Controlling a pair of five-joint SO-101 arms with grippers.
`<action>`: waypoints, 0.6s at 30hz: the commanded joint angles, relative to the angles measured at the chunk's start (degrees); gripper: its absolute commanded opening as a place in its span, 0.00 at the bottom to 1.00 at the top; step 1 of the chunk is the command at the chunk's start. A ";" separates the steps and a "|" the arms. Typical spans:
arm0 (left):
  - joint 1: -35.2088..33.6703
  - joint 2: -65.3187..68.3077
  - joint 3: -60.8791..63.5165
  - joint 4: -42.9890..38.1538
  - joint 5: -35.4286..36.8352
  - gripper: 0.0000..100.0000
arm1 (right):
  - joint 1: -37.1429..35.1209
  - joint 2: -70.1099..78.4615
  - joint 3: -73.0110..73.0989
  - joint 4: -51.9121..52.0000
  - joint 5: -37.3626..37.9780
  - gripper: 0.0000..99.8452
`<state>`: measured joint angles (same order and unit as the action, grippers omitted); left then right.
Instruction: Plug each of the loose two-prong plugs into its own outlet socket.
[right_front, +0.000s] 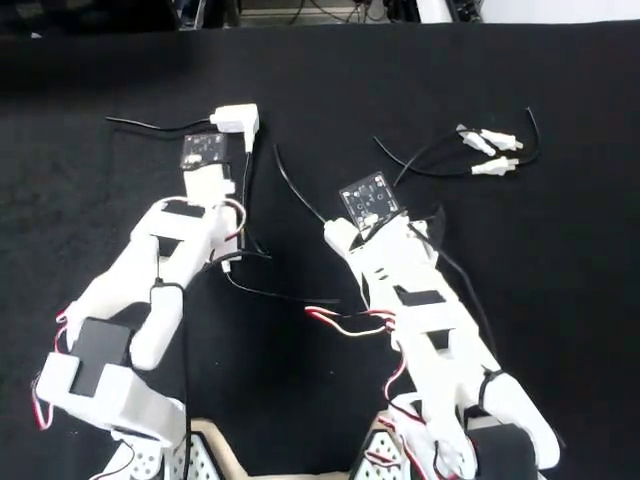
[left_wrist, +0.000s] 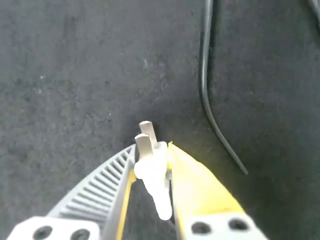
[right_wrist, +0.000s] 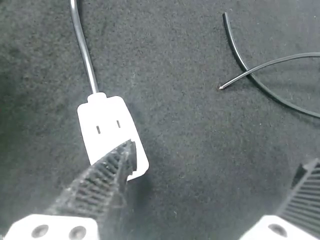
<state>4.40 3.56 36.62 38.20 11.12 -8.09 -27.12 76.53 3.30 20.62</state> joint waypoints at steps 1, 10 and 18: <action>-1.27 0.62 -1.01 0.44 -0.62 0.04 | -0.44 -1.71 -2.59 0.09 -0.44 0.47; -1.27 1.85 -3.03 4.40 -3.87 0.21 | -0.44 -1.71 -2.59 0.09 -0.44 0.47; -1.19 1.76 -3.30 9.49 -3.87 0.22 | -0.44 -1.71 -2.59 0.09 -0.44 0.47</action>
<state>2.73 5.32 33.36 43.82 7.08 -8.09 -27.12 76.53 3.30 20.62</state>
